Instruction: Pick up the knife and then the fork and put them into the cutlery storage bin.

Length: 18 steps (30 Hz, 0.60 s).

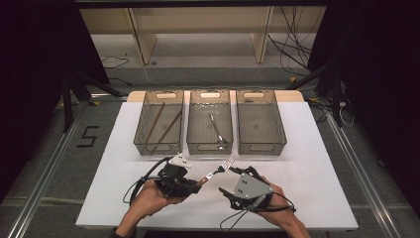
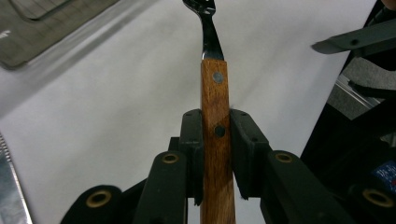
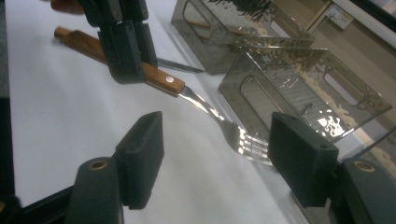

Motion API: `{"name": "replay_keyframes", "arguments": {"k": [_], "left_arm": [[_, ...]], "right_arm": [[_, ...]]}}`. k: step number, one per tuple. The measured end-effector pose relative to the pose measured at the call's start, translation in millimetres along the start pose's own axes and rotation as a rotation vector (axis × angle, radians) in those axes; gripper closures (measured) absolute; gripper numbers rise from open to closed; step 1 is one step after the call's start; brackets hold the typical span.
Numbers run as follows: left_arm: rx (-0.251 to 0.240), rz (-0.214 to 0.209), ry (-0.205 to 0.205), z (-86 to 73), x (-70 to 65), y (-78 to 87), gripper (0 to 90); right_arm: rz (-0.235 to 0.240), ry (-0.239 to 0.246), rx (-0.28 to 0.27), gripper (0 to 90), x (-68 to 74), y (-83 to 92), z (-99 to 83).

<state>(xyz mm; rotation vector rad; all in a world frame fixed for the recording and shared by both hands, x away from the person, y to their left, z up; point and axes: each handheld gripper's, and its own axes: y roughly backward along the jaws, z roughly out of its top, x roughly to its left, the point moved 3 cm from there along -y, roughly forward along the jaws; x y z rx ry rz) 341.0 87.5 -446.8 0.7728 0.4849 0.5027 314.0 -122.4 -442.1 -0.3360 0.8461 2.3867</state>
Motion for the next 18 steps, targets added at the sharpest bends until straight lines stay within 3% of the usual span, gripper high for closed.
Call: {"name": "replay_keyframes", "arguments": {"k": [11,18], "left_arm": [[0.028,-0.035,-0.034,-0.2,-9.5,3.1,76.0],[0.048,-0.055,-0.054,-0.1,-15.9,2.2,76.0]], "right_arm": [[-0.031,0.200,0.049,44.2,17.5,-12.4,-2.5],[-0.089,0.324,0.087,49.2,29.2,-19.9,-2.9]]}}
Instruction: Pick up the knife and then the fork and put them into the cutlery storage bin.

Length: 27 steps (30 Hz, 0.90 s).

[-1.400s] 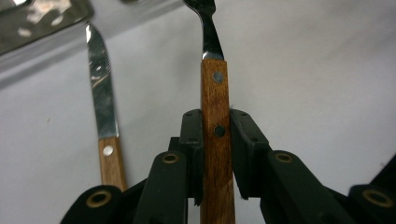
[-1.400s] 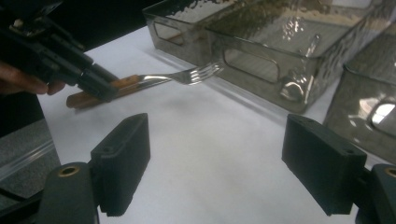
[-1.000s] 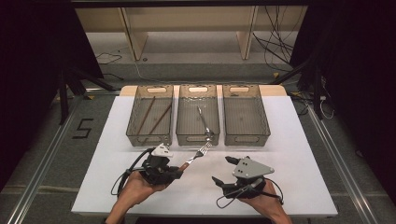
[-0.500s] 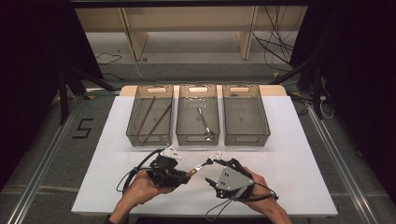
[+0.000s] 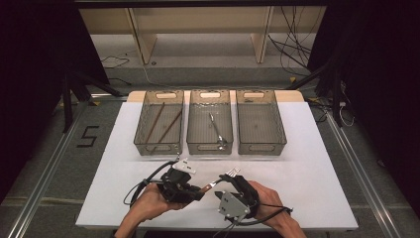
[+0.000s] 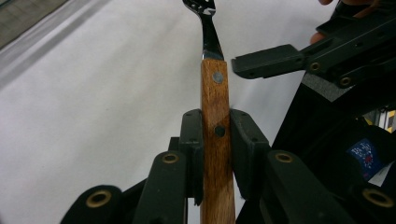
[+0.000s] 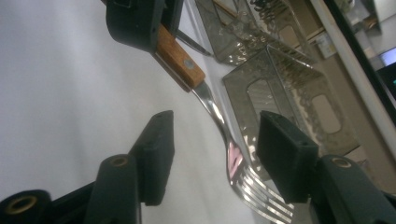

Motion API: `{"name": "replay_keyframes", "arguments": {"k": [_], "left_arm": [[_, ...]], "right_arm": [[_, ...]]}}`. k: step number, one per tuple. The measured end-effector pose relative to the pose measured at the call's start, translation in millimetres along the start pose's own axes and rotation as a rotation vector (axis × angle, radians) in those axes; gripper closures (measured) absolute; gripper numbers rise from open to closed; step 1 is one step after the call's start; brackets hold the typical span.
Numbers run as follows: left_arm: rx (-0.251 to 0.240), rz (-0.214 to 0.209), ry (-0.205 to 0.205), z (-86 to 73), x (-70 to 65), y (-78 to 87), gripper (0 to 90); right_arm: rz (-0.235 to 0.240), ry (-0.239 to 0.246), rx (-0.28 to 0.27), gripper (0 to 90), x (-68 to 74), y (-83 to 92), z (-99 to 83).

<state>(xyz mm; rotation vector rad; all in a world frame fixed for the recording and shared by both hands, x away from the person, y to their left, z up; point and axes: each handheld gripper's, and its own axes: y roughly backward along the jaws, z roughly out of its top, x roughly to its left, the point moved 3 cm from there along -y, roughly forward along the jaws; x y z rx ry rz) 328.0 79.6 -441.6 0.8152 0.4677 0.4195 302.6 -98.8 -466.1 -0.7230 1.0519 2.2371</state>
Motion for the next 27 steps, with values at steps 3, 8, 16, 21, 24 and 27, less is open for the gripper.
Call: {"name": "replay_keyframes", "arguments": {"k": [3,8,16,21,24,27], "left_arm": [[0.006,-0.005,-0.002,-0.2,-1.6,-1.3,76.0],[0.017,-0.018,-0.009,-0.6,-2.4,-2.2,76.0],[0.020,-0.045,-0.008,-0.6,-4.1,-1.9,76.0],[0.019,-0.054,0.003,-0.7,-4.3,-2.1,75.9],[0.022,-0.060,0.007,-0.8,-3.5,-2.1,75.8],[0.028,-0.078,0.018,-1.5,-2.1,-2.3,75.0]], "right_arm": [[-0.036,0.088,0.006,54.6,2.9,-1.5,1.3],[-0.081,0.195,0.020,61.4,9.4,-3.5,2.3],[-0.091,0.255,0.024,73.6,13.9,-4.6,2.1],[-0.101,0.293,0.021,83.2,17.9,-5.0,1.9],[-0.110,0.329,0.029,85.0,19.2,-5.4,2.1],[-0.107,0.382,0.038,87.1,19.8,-5.4,2.7]]}}
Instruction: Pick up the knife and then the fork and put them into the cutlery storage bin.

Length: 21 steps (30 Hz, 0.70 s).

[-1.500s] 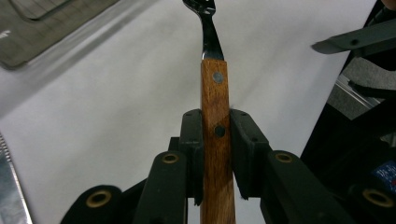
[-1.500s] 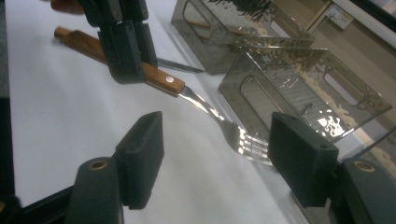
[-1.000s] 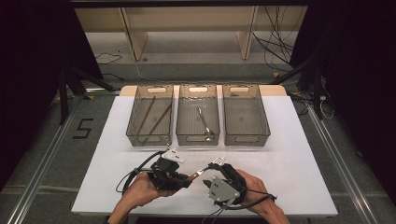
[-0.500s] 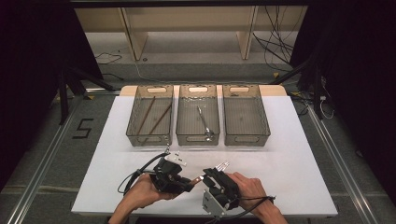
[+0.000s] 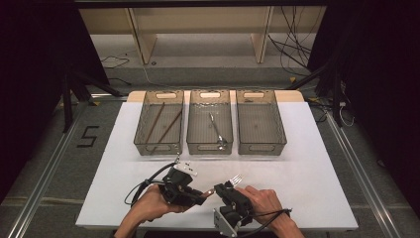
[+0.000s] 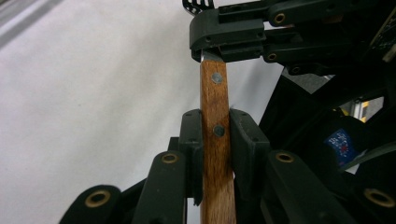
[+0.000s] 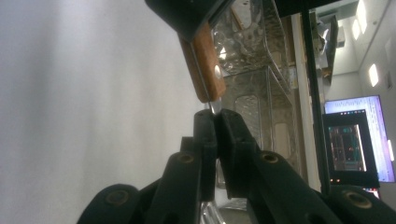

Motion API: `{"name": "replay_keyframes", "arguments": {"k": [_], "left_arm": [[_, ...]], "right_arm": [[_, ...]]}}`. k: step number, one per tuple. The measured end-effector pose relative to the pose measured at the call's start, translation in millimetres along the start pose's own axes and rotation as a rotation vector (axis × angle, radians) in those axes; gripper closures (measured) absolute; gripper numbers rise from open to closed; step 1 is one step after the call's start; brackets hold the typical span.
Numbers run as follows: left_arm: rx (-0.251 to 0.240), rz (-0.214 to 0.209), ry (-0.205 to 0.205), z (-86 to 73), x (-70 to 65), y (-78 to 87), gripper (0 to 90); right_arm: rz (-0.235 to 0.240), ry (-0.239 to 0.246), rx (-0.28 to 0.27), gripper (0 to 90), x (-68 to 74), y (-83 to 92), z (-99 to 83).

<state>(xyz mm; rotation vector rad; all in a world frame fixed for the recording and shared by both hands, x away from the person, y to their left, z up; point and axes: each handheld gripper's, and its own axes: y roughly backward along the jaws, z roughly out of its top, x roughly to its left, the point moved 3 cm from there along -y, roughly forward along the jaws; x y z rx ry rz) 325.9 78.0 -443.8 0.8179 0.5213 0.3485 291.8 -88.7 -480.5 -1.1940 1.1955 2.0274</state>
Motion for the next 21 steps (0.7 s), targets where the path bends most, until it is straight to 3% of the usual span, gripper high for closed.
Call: {"name": "replay_keyframes", "arguments": {"k": [2,8,11,17,21], "left_arm": [[-0.011,0.010,0.006,0.4,-0.1,0.6,71.6],[-0.084,0.039,0.016,2.4,2.2,15.6,44.8],[-0.124,0.051,0.036,1.2,7.1,26.0,38.2],[-0.222,0.078,0.063,-4.2,19.0,49.3,30.0],[-0.286,0.141,0.061,-7.6,26.1,63.0,26.2]], "right_arm": [[0.012,-0.004,0.009,89.0,0.3,-0.2,0.0],[0.020,-0.013,0.026,89.3,-3.3,0.1,-6.1],[0.027,-0.034,0.051,89.3,-8.1,1.1,-12.8],[0.028,-0.113,0.105,89.2,-19.8,4.1,-34.3],[0.014,-0.195,0.128,89.2,-34.4,8.3,-49.9]]}}
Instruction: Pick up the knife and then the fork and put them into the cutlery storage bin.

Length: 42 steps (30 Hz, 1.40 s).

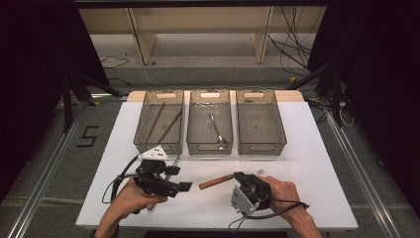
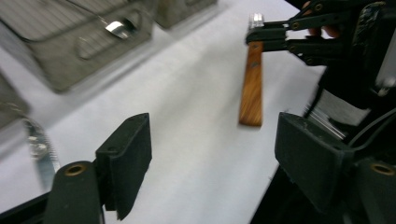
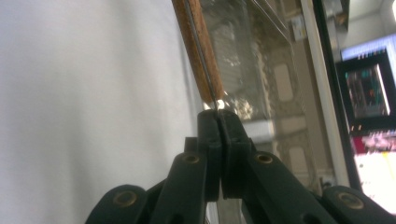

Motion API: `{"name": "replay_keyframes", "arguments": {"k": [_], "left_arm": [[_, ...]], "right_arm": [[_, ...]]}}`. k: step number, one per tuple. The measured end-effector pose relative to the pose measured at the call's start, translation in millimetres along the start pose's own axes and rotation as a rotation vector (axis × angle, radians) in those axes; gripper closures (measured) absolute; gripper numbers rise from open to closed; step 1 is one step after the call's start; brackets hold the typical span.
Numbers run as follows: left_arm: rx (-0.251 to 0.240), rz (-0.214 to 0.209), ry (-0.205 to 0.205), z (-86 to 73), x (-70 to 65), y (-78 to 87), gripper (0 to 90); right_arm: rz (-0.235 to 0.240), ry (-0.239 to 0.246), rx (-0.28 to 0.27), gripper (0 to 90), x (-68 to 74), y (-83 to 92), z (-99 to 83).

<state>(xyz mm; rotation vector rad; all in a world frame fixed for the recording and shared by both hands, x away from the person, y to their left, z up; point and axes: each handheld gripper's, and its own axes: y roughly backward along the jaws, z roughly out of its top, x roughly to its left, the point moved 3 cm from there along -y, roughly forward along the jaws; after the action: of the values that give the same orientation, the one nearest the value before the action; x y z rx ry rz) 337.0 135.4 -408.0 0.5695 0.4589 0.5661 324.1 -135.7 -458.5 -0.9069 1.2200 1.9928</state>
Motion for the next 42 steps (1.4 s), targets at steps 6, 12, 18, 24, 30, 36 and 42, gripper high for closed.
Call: {"name": "replay_keyframes", "arguments": {"k": [6,12,18,24,30,36,42], "left_arm": [[-0.033,0.106,0.018,-11.4,12.9,0.9,23.5],[-0.044,0.164,0.038,-28.1,21.8,-7.1,21.3],[-0.044,0.205,0.052,-44.7,25.9,-14.2,19.7],[-0.079,0.277,0.059,-52.9,32.4,-15.9,19.6],[-0.085,0.289,0.079,-59.4,36.4,-15.6,19.3],[-0.077,0.301,0.083,-63.3,36.4,-16.6,18.8],[-0.071,0.311,0.089,-66.2,38.1,-16.0,18.9]], "right_arm": [[0.009,-0.177,0.025,89.2,-27.1,3.8,-13.3],[0.074,-0.395,0.024,89.2,-55.0,1.4,-20.4],[0.180,-0.610,0.000,89.2,-81.4,-4.2,-26.1],[0.268,-0.896,0.000,89.1,-117.5,-21.3,-41.1],[0.316,-1.108,0.017,89.1,-146.8,-38.6,-55.6],[0.342,-1.219,0.053,89.1,-165.8,-56.6,-64.9],[0.322,-1.304,0.086,89.1,-179.9,-74.8,-72.4]]}}
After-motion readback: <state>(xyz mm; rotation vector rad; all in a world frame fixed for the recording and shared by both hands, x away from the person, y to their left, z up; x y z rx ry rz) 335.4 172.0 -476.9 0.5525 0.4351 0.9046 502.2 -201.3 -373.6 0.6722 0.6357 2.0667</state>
